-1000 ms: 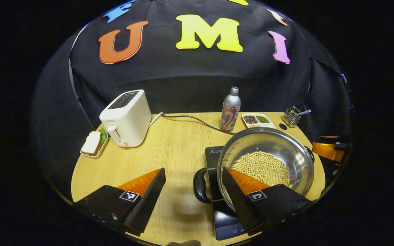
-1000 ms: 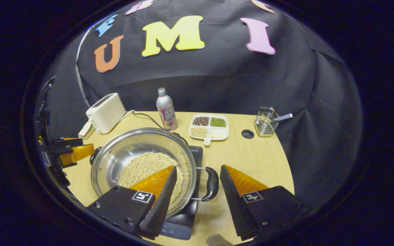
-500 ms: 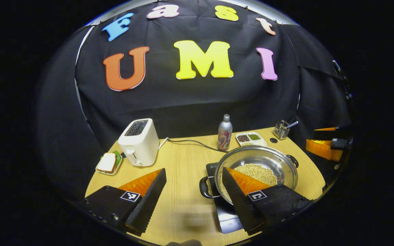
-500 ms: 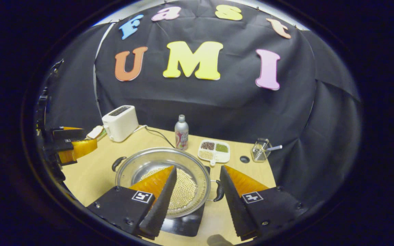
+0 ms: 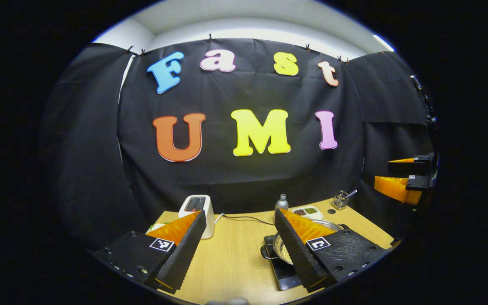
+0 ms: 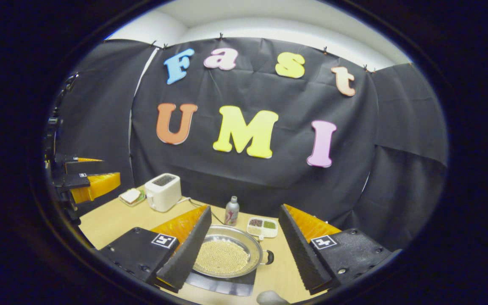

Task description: First push the handle of the pot to place it horizontally, then grasp the pot with both hands and set it on the induction cooktop.

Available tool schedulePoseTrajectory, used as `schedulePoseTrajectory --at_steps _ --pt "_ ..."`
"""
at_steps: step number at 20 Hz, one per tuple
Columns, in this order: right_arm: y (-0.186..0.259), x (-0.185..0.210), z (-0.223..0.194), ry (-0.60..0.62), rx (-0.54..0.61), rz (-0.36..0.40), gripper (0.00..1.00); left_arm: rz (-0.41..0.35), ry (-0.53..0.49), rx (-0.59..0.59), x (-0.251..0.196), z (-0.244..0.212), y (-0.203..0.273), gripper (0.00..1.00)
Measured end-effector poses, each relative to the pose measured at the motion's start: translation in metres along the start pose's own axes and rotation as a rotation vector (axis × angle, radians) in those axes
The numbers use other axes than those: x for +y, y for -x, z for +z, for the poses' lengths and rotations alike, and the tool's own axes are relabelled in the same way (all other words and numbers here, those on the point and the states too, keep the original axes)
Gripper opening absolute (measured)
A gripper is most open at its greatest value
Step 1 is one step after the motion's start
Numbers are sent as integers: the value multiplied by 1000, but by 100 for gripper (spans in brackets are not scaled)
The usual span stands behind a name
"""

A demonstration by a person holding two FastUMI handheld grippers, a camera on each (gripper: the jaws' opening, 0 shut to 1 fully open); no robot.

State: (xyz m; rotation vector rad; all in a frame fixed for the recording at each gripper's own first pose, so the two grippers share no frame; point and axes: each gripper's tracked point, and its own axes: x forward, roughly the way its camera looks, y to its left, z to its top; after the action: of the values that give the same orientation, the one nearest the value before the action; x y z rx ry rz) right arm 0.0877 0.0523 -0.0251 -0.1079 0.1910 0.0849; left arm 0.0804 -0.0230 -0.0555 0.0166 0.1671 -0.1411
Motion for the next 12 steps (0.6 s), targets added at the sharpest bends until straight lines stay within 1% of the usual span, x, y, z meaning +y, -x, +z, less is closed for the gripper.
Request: schedulePoseTrajectory --at_steps 2,6,9,12 --pt "24 7 21 -45 -44 -1 100 3 3 -40 9 18 19 97" --pt "56 6 53 -119 -119 -27 100 18 15 -105 27 47 53 97" --pt "78 0 65 -157 -155 -44 100 35 16 -123 38 56 75 97" --pt "93 -11 66 -196 -170 -60 100 61 21 -136 45 65 89 97"
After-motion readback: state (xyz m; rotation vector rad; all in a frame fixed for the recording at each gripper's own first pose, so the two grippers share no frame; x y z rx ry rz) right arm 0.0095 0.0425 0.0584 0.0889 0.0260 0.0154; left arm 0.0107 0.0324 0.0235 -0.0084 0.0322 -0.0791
